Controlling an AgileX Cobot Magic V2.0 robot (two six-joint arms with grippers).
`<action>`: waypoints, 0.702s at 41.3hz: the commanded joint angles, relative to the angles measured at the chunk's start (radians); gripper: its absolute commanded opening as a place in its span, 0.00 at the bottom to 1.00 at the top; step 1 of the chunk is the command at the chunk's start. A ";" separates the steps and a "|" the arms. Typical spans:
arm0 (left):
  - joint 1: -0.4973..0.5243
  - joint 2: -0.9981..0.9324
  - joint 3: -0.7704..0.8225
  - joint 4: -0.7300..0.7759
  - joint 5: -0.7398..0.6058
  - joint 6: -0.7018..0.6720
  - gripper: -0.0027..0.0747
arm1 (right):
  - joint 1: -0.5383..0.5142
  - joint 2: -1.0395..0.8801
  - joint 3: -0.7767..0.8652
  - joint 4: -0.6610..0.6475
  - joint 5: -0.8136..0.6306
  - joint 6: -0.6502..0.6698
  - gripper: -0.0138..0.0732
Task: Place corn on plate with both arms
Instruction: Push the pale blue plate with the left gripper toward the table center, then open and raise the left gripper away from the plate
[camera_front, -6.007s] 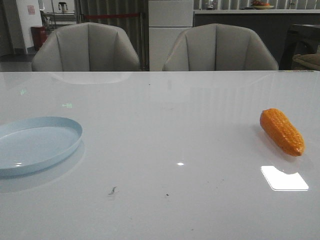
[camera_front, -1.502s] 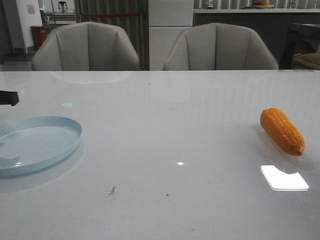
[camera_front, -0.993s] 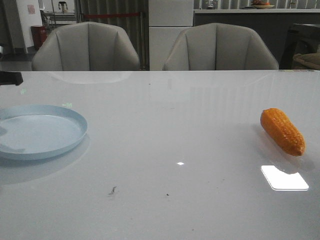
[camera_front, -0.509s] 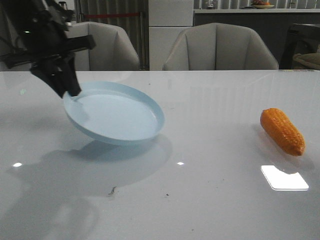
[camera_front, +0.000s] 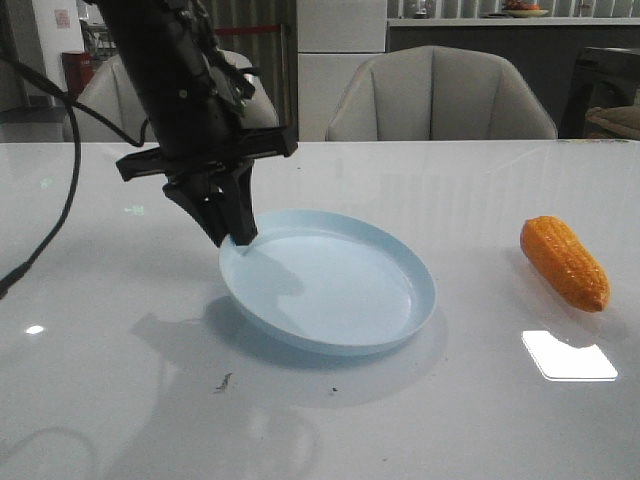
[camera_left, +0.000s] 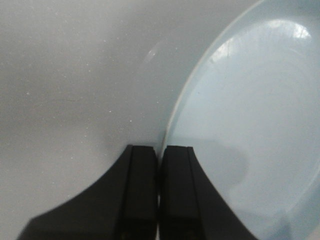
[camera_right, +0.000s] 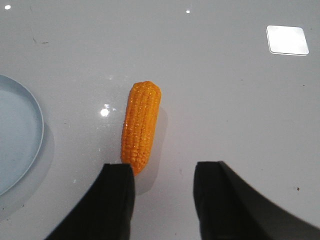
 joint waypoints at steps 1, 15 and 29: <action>-0.006 -0.040 -0.033 -0.003 -0.001 -0.011 0.16 | -0.006 -0.005 -0.038 0.004 -0.054 0.001 0.63; -0.006 -0.036 -0.035 0.085 -0.004 0.006 0.31 | -0.006 -0.005 -0.038 0.004 -0.051 0.001 0.63; -0.006 -0.036 -0.035 0.087 -0.014 0.011 0.67 | -0.006 -0.005 -0.038 0.004 -0.048 0.001 0.63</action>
